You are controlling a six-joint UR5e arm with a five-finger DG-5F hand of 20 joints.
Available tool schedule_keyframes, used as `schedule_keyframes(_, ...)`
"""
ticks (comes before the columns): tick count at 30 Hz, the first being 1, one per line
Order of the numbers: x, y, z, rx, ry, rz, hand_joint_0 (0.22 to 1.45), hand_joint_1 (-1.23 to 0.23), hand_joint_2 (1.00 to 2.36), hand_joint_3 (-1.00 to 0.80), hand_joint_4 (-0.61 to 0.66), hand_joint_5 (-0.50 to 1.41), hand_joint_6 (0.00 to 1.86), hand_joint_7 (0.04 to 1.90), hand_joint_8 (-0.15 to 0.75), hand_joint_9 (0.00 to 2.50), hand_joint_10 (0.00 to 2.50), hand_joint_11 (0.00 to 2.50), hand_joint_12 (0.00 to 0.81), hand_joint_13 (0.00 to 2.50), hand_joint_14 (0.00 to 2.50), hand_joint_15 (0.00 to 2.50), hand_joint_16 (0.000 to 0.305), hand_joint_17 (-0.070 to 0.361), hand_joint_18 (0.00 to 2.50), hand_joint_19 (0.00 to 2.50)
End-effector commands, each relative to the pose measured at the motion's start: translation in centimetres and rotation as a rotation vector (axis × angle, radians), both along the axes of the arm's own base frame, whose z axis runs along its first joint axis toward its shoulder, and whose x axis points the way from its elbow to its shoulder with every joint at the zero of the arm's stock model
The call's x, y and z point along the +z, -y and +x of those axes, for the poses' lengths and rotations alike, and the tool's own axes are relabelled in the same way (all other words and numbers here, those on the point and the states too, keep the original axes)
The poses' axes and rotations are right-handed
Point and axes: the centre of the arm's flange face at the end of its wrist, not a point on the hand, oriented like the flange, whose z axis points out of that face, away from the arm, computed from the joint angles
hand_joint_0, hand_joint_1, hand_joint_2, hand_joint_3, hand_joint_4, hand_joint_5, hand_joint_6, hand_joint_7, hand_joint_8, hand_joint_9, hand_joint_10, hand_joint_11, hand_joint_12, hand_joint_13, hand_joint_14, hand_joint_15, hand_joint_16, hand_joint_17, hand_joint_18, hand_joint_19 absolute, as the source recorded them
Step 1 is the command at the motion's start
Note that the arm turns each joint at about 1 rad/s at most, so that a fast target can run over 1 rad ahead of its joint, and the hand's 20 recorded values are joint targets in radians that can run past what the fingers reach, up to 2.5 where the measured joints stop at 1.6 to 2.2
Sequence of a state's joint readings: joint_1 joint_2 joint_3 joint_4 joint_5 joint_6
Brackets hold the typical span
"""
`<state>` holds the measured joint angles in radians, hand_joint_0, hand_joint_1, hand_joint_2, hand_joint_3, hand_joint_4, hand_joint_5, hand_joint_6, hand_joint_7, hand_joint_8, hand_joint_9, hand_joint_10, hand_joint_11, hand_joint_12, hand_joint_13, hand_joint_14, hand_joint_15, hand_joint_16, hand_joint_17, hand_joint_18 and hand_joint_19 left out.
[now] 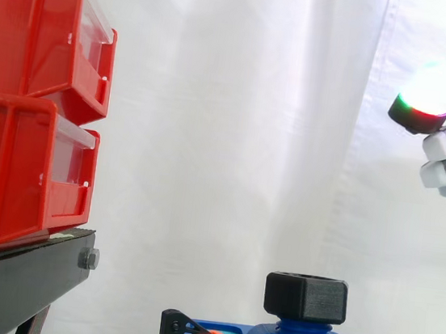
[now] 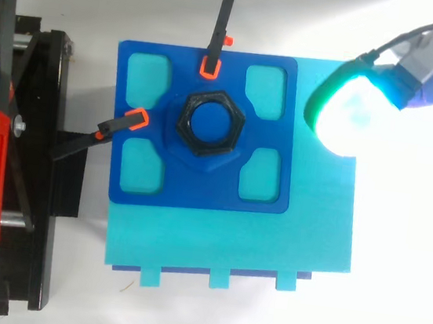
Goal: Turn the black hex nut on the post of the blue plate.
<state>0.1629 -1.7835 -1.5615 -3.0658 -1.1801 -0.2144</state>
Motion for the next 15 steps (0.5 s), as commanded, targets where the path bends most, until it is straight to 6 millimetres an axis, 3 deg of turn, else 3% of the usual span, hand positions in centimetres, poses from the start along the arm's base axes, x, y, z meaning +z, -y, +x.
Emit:
schedule_keyframes(1,-1.4,-0.1,1.2,-0.025,0.008,-0.028,0.51,-0.51,1.0,-0.49,0.19,-0.18,0.5,0.73,0.271,0.64,0.0,0.0,0.336,0.41,0.0,0.01,0.05,0.113,0.06,0.11)
schedule_keyframes(3,-2.5,-0.3,2.1,-0.021,0.016,-0.035,0.52,-0.5,1.0,-0.49,0.2,-0.18,0.5,0.74,0.274,0.66,0.0,0.0,0.337,0.4,0.0,0.01,0.05,0.112,0.05,0.11)
schedule_keyframes(10,-7.1,-1.7,8.4,-0.007,0.015,-0.086,0.52,-0.5,1.0,-0.49,0.2,-0.18,0.5,0.74,0.277,0.67,0.0,0.0,0.342,0.39,0.0,0.0,0.049,0.111,0.05,0.1)
schedule_keyframes(15,-6.7,-1.8,9.3,-0.006,0.004,-0.134,0.52,-0.5,1.0,-0.49,0.2,-0.18,0.5,0.74,0.281,0.68,0.0,0.0,0.345,0.4,0.0,0.01,0.049,0.111,0.05,0.1)
